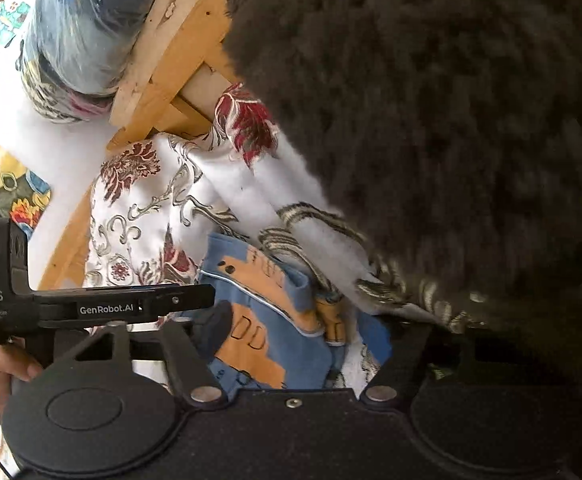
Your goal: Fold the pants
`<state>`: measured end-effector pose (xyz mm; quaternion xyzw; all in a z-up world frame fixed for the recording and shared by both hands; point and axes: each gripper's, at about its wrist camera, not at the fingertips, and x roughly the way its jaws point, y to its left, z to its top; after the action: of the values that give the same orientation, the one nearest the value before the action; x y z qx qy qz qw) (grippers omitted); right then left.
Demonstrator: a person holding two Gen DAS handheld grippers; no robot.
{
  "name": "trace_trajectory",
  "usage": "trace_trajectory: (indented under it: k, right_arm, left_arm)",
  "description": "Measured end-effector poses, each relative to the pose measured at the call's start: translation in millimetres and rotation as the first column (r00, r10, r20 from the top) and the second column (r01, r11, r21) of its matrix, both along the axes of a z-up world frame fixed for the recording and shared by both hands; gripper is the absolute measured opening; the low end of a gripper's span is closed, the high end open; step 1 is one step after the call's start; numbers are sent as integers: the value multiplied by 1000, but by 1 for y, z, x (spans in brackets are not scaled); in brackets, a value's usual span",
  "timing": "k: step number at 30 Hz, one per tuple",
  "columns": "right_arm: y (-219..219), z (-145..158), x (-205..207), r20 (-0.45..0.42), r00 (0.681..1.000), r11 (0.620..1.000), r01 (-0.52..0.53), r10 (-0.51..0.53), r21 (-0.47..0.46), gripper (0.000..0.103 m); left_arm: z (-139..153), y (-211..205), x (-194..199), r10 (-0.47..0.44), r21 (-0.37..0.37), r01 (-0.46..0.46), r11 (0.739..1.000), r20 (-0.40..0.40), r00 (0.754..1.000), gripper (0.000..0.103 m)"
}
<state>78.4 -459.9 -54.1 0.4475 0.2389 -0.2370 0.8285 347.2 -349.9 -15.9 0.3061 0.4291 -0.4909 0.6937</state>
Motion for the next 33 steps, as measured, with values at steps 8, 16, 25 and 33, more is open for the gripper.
trace_trajectory:
  k: [8, 16, 25, 33]
  right_arm:
    - [2, -3, -4, -3, 1000, 997, -17, 17, -82, 12]
    - [26, 15, 1, -52, 997, 931, -79, 65, -356, 10]
    - [13, 1, -3, -83, 995, 957, -80, 59, -279, 11]
    - [38, 7, 11, -175, 979, 888, -168, 102, -429, 12]
  left_arm:
    - [-7, -5, 2, -27, -22, 26, 999, -53, 998, 49]
    - [-16, -14, -7, -37, -15, 36, 999, -9, 999, 56]
    - [17, -5, -1, 194, 7, -195, 981, -137, 971, 72]
    - [5, -4, 28, 475, 93, -519, 850, -564, 676, 78]
